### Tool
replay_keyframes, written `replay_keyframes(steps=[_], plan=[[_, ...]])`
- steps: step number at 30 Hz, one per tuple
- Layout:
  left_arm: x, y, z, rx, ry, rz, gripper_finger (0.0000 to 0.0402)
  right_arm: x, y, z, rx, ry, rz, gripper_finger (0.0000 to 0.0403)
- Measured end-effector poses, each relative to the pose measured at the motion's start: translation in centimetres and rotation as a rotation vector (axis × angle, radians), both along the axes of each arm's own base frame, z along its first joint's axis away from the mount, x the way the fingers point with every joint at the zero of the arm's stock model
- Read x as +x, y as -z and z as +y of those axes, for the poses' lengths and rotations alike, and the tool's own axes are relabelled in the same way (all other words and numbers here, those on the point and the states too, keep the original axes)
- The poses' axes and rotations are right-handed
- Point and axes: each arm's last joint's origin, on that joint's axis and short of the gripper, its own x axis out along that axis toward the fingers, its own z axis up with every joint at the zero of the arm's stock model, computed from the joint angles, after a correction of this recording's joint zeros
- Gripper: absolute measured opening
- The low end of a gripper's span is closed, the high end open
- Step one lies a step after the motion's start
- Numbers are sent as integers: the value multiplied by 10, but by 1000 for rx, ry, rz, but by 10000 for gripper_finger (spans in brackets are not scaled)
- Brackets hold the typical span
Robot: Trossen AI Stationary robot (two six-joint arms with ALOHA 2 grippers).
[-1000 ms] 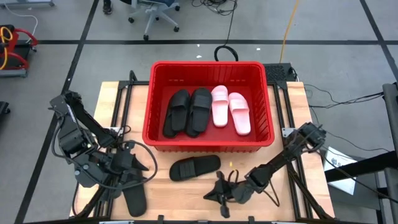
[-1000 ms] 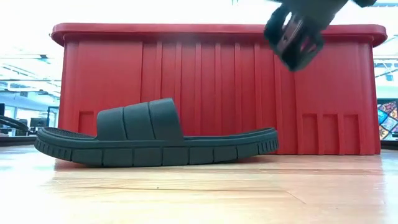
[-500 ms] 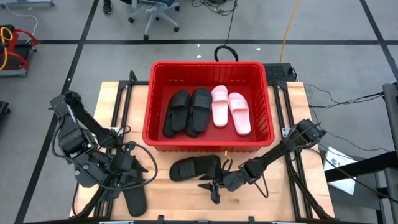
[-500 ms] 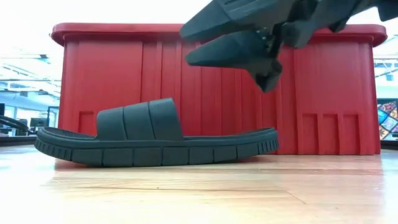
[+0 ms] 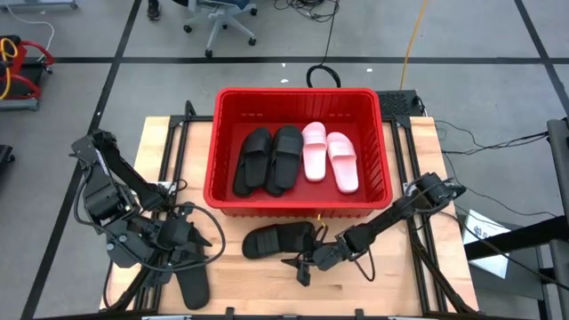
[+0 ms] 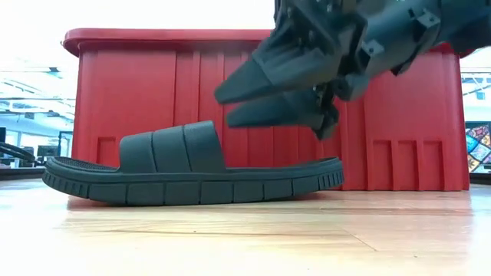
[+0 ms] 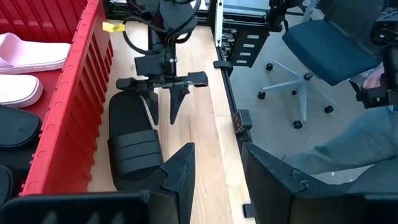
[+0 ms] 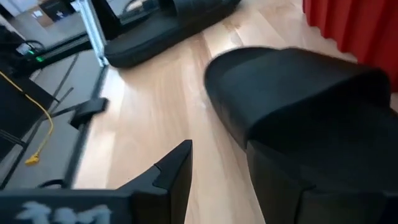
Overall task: Pick and place slides into bin
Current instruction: Put the black slide into the red bin
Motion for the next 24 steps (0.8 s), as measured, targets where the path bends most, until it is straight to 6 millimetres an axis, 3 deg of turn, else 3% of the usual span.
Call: replay_keyframes(steps=[18,24], plan=[[0,0,0,-3,-3,0,129,12,4,-19,46,22,4,148],[0,0,0,-6,-5,-2,129,17,19,-17,79,23,-42,147]])
